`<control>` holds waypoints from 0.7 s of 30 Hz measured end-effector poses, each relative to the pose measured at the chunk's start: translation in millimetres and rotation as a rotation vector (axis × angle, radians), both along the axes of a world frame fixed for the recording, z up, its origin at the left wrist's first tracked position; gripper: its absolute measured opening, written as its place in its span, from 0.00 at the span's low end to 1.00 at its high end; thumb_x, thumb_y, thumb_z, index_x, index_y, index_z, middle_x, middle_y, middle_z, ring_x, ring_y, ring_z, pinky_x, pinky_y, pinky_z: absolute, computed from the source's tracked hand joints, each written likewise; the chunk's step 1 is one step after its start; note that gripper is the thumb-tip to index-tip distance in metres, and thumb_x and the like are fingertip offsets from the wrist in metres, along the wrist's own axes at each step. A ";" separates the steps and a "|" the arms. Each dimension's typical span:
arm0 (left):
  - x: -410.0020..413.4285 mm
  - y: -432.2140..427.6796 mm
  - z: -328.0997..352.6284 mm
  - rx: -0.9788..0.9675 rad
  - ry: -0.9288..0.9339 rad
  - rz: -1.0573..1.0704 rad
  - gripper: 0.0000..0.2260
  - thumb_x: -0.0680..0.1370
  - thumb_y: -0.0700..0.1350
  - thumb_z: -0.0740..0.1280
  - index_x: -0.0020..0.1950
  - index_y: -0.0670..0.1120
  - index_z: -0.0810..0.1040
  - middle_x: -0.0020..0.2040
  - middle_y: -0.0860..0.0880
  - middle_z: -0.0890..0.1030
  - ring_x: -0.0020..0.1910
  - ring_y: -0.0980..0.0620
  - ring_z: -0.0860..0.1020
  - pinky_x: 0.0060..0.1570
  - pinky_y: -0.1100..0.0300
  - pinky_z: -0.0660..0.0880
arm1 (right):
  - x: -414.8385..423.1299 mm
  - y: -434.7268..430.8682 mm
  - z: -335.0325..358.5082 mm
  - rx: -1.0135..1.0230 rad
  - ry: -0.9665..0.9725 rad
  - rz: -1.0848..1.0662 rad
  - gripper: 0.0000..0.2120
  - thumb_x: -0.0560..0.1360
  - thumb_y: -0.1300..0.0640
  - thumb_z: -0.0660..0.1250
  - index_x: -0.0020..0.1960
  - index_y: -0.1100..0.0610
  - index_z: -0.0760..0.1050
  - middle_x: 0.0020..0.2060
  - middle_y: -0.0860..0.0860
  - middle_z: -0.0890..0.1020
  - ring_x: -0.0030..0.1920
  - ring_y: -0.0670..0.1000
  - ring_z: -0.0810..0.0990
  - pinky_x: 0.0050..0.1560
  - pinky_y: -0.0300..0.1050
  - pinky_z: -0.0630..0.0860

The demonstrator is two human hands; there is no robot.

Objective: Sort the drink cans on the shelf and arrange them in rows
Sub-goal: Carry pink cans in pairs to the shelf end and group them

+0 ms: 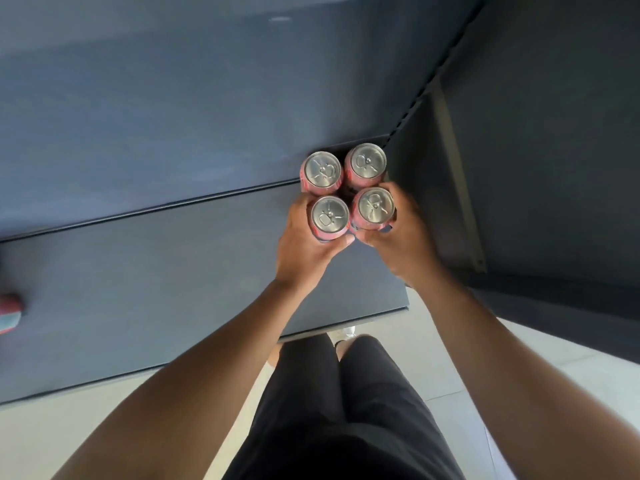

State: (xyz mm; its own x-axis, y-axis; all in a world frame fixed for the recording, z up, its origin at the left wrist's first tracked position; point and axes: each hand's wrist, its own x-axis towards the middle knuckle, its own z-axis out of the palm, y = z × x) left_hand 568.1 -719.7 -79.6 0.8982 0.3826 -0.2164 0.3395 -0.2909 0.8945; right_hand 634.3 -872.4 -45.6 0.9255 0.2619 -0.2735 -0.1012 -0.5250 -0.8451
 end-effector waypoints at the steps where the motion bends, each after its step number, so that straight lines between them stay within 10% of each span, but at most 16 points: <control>1: -0.2 -2.3 -0.8 -0.007 -0.008 0.010 0.33 0.65 0.53 0.81 0.63 0.59 0.67 0.60 0.55 0.78 0.58 0.57 0.78 0.55 0.55 0.77 | 1.1 -0.4 -0.6 0.008 0.000 0.003 0.21 0.66 0.62 0.78 0.55 0.55 0.74 0.51 0.50 0.81 0.51 0.51 0.81 0.52 0.57 0.79; 13: -11.3 11.9 17.0 0.083 0.057 -0.103 0.37 0.66 0.53 0.80 0.69 0.55 0.65 0.67 0.58 0.71 0.63 0.56 0.74 0.58 0.60 0.72 | -14.6 1.4 17.4 -0.129 -0.074 -0.015 0.26 0.66 0.54 0.75 0.61 0.51 0.70 0.56 0.48 0.78 0.56 0.49 0.78 0.55 0.52 0.79; 21: -63.6 36.7 78.3 0.666 -0.024 -0.281 0.23 0.76 0.61 0.65 0.65 0.50 0.68 0.65 0.48 0.74 0.62 0.44 0.73 0.58 0.46 0.73 | -52.5 -6.8 83.2 -0.413 -0.146 0.361 0.29 0.76 0.50 0.69 0.74 0.52 0.64 0.74 0.46 0.68 0.71 0.50 0.69 0.64 0.49 0.72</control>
State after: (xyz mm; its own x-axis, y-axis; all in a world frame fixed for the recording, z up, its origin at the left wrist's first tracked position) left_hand 504.4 -683.0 -1.3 0.9836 0.1801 0.0038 0.1538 -0.8505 0.5030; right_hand 581.8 -879.2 37.6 0.8331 0.4671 -0.2961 0.2485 -0.7944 -0.5543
